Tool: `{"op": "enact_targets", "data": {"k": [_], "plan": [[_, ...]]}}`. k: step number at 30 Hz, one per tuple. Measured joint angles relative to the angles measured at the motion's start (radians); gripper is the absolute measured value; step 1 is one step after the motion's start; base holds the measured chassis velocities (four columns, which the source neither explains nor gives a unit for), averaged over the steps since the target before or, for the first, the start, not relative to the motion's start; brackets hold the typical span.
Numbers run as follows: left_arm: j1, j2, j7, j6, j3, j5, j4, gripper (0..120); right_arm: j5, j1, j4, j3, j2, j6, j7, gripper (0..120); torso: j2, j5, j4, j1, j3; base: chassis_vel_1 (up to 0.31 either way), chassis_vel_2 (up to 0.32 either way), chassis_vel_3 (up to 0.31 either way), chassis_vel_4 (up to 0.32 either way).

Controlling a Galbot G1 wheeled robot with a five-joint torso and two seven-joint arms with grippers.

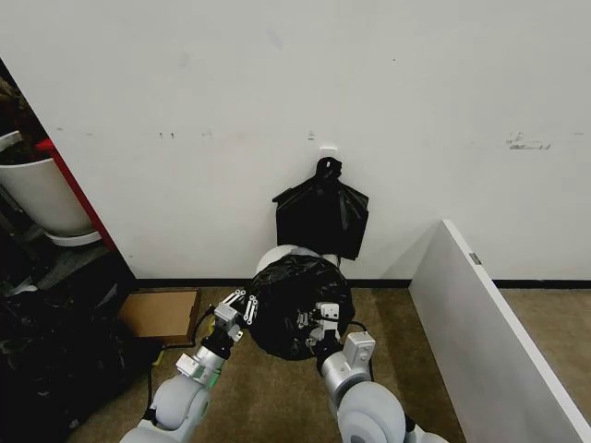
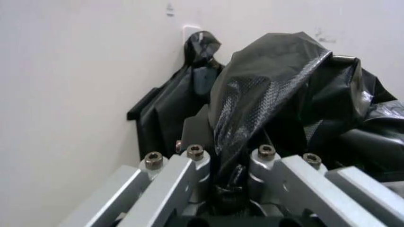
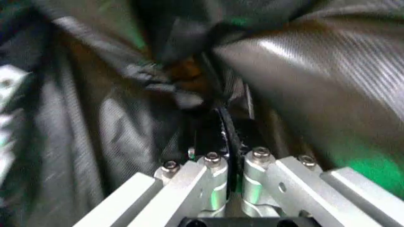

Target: Place the garbage bag over the trash bin.

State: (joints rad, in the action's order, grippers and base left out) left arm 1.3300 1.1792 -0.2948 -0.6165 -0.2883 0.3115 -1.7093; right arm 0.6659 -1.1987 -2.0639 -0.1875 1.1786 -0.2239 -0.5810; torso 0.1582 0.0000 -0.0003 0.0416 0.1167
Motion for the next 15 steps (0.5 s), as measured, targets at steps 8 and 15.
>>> {"op": "enact_targets", "data": {"k": [8,15], "plan": [[0.036,-0.007,-0.043,-0.012,-0.003,0.005,-0.022,4,0.013,0.045,0.052,0.018,0.028,-0.012,-0.038,0,0.0,0.0,0.0001,0.0,0.0,0.0,0.0,0.0,0.0],[0.051,-0.008,-0.055,-0.018,-0.005,0.003,-0.035,4,0.045,0.076,0.096,0.028,0.046,-0.02,-0.058,0,0.0,0.0,0.0001,0.0,0.0,0.0,0.0,0.0,0.0]]}}
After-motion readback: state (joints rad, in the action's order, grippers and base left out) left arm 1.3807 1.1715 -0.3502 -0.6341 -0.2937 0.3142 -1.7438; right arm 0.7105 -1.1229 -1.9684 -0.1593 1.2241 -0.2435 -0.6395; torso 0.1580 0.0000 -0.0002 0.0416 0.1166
